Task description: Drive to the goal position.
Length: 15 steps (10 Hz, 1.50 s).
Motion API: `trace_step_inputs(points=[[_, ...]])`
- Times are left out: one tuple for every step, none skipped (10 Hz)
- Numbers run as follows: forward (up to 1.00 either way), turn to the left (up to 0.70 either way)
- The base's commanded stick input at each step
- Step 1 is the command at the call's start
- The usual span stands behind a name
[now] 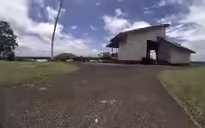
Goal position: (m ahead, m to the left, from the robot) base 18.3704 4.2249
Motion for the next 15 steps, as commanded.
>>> trace_step_inputs(points=[[0.7,0.0],[0.7,0.0],[0.7,0.0],[0.7,0.0],[0.7,0.0],[0.7,0.0],[0.7,0.0],[0.7,0.0],[0.7,0.0],[0.7,0.0],[0.7,0.0],[0.7,0.0],[0.7,0.0],[0.7,0.0],[0.7,0.0]])
